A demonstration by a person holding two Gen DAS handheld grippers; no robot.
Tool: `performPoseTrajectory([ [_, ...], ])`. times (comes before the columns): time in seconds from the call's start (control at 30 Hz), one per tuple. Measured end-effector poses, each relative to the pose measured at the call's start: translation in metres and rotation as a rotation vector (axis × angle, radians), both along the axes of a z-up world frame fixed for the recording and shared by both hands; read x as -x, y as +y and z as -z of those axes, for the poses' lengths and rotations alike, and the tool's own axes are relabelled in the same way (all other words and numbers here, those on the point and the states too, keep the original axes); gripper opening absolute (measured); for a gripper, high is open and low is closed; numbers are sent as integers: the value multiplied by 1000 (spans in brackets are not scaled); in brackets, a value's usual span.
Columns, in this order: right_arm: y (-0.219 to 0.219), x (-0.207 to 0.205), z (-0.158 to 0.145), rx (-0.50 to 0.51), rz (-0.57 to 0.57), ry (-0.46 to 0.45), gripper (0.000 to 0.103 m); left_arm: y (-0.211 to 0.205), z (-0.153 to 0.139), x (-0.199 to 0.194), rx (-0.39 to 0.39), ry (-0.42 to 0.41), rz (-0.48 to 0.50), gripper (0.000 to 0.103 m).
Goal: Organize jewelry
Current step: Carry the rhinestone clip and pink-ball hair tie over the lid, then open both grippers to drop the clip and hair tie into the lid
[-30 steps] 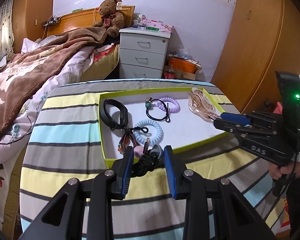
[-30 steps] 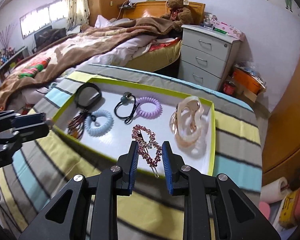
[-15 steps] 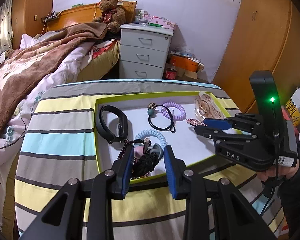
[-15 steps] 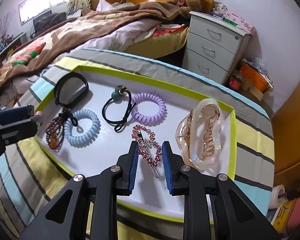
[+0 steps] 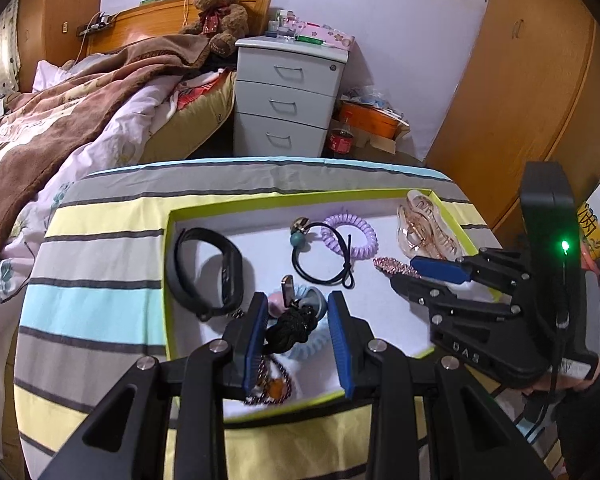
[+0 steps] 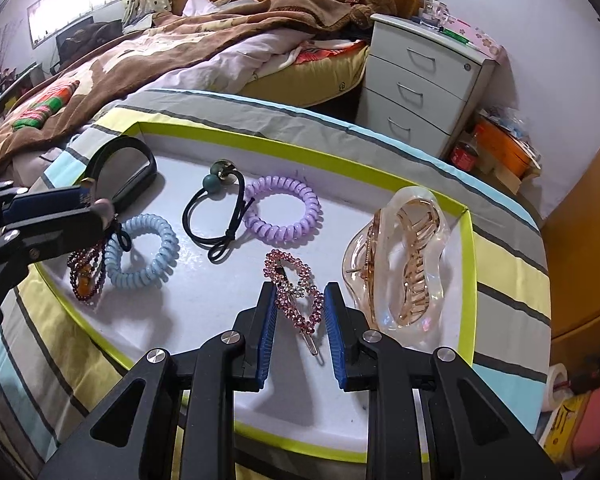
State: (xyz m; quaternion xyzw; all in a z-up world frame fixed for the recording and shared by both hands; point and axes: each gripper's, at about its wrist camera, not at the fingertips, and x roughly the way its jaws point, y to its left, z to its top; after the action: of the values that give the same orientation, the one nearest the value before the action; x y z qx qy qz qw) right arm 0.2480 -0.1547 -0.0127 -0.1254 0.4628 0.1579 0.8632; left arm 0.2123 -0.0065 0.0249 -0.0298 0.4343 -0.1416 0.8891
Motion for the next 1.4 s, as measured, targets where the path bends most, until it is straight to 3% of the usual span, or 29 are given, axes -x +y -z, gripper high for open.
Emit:
performPoseTrajectory([
  [1.0, 0, 3, 0, -7, 1, -10, 25, -11, 26, -33, -34, 66, -21, 34],
  [1.1, -1, 3, 0, -12, -3, -6, 25, -11, 27, -32, -28, 73, -26, 36],
  [1.17, -2, 2, 0, -15, -1, -5, 26, -10, 26, -31, -29, 69, -29, 46],
  [1.4, -4, 1, -6, -40, 4, -16, 32, -10, 21, -29, -31, 64, -26, 51],
])
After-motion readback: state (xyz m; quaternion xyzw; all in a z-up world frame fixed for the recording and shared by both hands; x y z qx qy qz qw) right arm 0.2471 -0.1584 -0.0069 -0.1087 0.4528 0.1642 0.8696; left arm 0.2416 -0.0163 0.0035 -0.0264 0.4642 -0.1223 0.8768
